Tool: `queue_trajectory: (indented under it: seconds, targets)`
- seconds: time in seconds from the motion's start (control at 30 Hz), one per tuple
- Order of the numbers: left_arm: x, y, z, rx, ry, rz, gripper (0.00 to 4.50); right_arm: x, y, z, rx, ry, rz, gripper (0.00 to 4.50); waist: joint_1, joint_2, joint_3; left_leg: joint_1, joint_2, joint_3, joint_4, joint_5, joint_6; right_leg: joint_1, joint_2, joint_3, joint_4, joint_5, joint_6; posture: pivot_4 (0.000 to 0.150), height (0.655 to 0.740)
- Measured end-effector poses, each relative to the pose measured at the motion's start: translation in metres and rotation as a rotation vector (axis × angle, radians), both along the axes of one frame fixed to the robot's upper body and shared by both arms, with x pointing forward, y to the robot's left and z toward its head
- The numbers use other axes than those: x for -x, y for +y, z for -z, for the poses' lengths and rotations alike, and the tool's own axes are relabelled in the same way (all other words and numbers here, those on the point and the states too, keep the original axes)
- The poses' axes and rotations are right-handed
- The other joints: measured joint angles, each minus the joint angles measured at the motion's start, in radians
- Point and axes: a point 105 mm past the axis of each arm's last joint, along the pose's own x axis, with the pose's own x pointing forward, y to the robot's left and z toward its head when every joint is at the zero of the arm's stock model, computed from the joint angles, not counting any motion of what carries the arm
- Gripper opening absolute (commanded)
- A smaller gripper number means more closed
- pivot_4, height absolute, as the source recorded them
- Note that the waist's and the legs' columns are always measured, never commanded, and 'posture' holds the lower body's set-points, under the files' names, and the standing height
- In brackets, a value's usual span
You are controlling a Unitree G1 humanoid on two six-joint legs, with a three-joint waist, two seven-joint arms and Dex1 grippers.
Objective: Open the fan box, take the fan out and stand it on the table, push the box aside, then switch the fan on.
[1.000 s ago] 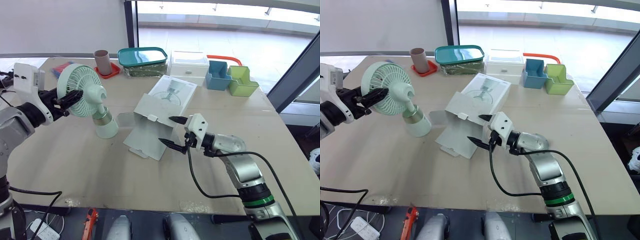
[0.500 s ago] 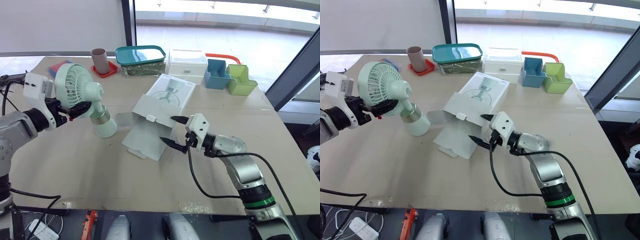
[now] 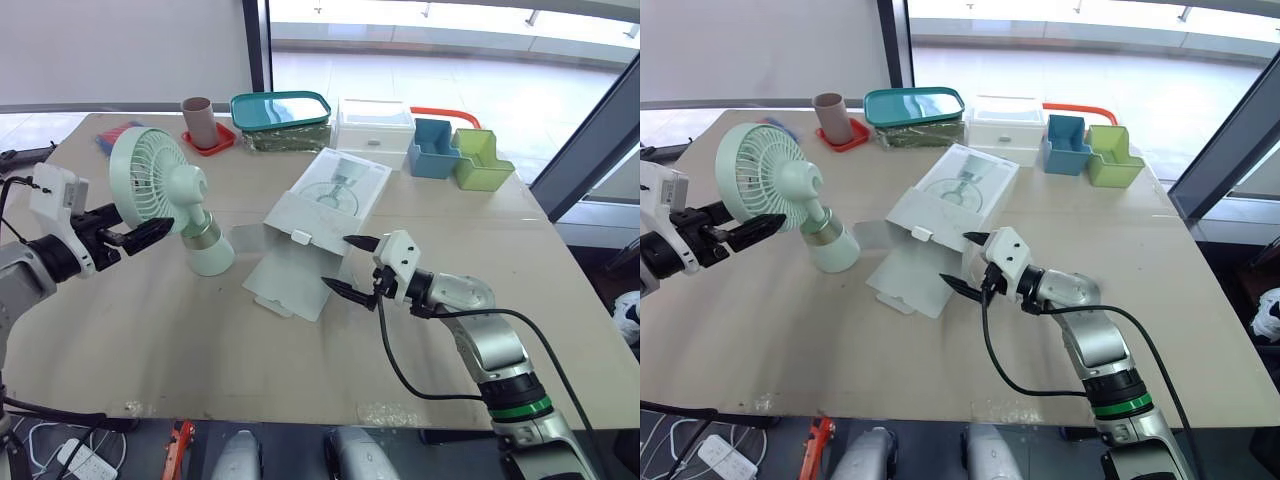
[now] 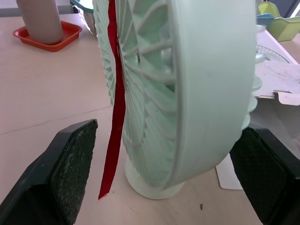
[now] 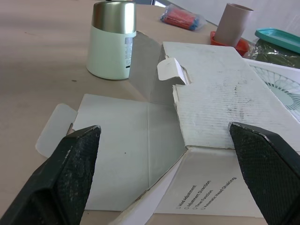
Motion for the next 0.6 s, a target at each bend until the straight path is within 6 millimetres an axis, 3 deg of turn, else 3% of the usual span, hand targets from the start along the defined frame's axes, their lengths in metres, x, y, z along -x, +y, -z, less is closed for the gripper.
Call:
queue_trajectory:
  seconds: [0.6]
  targets:
    - [0.012, -0.002, 0.035, -0.031, 0.044, 0.034, 4.42, 0.002, -0.001, -0.002, 0.012, 0.001, -0.001, 4.50, 0.000, 0.000, 0.000, 0.000, 0.000, 0.000, 0.000, 0.000, 0.000, 0.000, 0.000, 0.001, 0.000, 0.000, 0.000, 0.150, 0.7400]
